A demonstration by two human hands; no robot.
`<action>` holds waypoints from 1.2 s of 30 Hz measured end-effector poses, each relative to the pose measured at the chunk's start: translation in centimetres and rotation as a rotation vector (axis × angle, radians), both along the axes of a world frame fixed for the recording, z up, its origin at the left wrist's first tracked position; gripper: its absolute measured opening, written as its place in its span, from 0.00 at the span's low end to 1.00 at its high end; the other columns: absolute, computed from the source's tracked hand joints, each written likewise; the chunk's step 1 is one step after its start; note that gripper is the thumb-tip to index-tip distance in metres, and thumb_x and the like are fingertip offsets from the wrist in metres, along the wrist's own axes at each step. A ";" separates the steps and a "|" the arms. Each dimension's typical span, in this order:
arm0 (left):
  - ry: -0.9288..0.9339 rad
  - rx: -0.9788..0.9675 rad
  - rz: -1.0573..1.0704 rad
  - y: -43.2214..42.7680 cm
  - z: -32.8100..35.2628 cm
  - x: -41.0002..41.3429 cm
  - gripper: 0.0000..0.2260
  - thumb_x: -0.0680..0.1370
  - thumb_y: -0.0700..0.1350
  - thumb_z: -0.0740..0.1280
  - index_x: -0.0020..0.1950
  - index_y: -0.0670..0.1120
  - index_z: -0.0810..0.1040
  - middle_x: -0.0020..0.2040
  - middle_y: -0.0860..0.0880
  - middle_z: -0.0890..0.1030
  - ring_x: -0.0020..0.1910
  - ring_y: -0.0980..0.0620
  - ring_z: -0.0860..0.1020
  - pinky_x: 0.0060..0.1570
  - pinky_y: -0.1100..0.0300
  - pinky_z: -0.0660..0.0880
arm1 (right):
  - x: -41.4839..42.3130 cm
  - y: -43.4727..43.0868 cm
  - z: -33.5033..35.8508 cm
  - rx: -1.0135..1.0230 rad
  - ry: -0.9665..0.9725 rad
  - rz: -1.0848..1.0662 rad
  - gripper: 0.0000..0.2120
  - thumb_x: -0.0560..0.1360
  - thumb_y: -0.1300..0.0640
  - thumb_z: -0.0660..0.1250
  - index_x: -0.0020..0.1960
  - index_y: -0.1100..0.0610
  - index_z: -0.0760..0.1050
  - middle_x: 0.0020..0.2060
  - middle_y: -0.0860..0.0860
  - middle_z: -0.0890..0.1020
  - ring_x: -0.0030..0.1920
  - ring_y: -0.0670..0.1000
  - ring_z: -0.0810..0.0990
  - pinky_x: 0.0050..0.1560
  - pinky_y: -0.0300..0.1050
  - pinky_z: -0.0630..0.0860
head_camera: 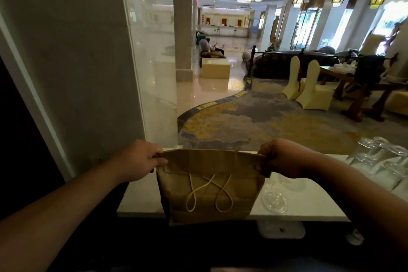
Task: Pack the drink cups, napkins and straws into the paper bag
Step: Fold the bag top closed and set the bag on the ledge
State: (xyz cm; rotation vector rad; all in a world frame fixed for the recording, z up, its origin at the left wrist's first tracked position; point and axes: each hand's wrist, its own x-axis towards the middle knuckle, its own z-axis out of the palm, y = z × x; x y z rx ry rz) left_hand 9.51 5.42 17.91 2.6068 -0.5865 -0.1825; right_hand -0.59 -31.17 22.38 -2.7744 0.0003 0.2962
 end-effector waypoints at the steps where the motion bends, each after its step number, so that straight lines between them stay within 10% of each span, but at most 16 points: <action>1: -0.011 -0.015 0.002 -0.2 0.5 0.2 0.09 0.80 0.49 0.71 0.39 0.54 0.80 0.37 0.52 0.83 0.39 0.52 0.83 0.45 0.50 0.82 | 0.3 0.0 0.5 0.008 -0.014 -0.003 0.07 0.77 0.54 0.73 0.40 0.47 0.83 0.39 0.44 0.86 0.41 0.41 0.82 0.42 0.37 0.75; 36: -0.081 0.081 0.047 -3.6 0.7 12.2 0.09 0.81 0.53 0.67 0.41 0.54 0.79 0.39 0.50 0.81 0.41 0.49 0.79 0.45 0.51 0.79 | 14.0 -2.2 -1.6 -0.011 -0.060 -0.065 0.03 0.77 0.56 0.72 0.45 0.50 0.84 0.42 0.48 0.85 0.46 0.48 0.82 0.53 0.49 0.80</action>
